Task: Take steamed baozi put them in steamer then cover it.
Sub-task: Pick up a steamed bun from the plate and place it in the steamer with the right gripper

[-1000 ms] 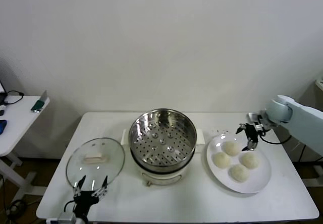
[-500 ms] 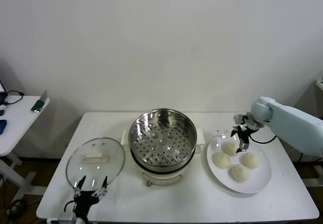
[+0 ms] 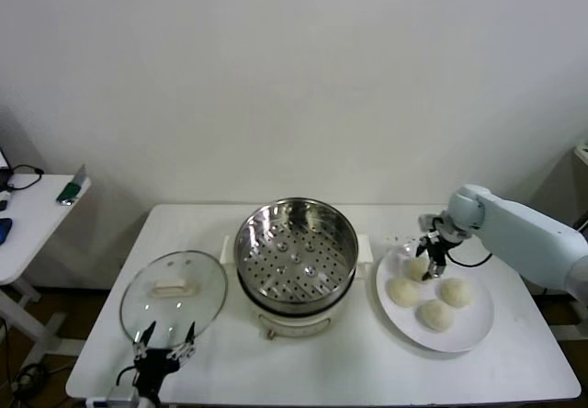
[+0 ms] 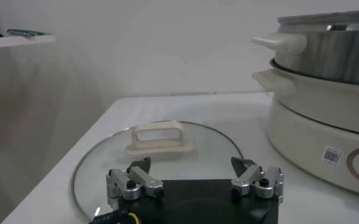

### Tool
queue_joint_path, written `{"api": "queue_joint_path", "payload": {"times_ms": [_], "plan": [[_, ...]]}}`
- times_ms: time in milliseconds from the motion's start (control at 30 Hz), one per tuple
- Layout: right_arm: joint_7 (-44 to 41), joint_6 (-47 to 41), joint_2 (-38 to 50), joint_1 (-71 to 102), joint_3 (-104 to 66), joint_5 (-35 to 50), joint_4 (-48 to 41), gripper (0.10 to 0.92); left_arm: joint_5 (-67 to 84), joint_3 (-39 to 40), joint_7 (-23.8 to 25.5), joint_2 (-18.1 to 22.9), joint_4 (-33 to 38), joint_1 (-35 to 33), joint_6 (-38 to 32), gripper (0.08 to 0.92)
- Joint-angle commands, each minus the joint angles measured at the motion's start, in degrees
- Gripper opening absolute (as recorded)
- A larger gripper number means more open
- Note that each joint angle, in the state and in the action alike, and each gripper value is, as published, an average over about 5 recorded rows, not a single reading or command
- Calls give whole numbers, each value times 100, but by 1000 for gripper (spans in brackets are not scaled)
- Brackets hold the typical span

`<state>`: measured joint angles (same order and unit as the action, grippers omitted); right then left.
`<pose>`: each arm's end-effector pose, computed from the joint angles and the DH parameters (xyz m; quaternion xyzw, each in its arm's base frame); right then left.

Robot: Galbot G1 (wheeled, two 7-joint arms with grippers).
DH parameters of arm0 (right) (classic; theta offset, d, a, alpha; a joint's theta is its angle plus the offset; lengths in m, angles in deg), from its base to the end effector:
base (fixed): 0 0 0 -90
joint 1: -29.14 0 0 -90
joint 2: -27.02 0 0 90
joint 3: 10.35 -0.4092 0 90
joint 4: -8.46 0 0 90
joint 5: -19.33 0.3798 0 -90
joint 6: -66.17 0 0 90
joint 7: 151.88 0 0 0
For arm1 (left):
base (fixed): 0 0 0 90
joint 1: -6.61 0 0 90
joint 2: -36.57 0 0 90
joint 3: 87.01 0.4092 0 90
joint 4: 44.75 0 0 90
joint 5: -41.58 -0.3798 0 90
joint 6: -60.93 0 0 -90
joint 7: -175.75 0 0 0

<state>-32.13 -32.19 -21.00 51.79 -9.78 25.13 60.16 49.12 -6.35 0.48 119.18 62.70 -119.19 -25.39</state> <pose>0.6251 -0.2096 -0.2640 0.4919 -0.5524 0.4957 0.4552 0.1231 0.0963 -0.4405 0.0142 -0.9829 -0.0197 0.1828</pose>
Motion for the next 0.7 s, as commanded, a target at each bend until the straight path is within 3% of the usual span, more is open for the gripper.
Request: {"api": "queue_joint_path", "payload": {"times_ms": [33, 333, 700], "plan": [[-35, -9, -76, 88, -89, -40, -105, 596, -4, 3, -4, -3, 5, -5, 9, 823], [-170, 426, 157, -1057, 739, 208, 576, 585, -41, 16, -6, -13, -8, 4, 38, 823], [-435, 2702, -368, -4683, 2702, 845, 2274, 563, -126, 62, -8, -15, 90, 16, 128, 823]]}}
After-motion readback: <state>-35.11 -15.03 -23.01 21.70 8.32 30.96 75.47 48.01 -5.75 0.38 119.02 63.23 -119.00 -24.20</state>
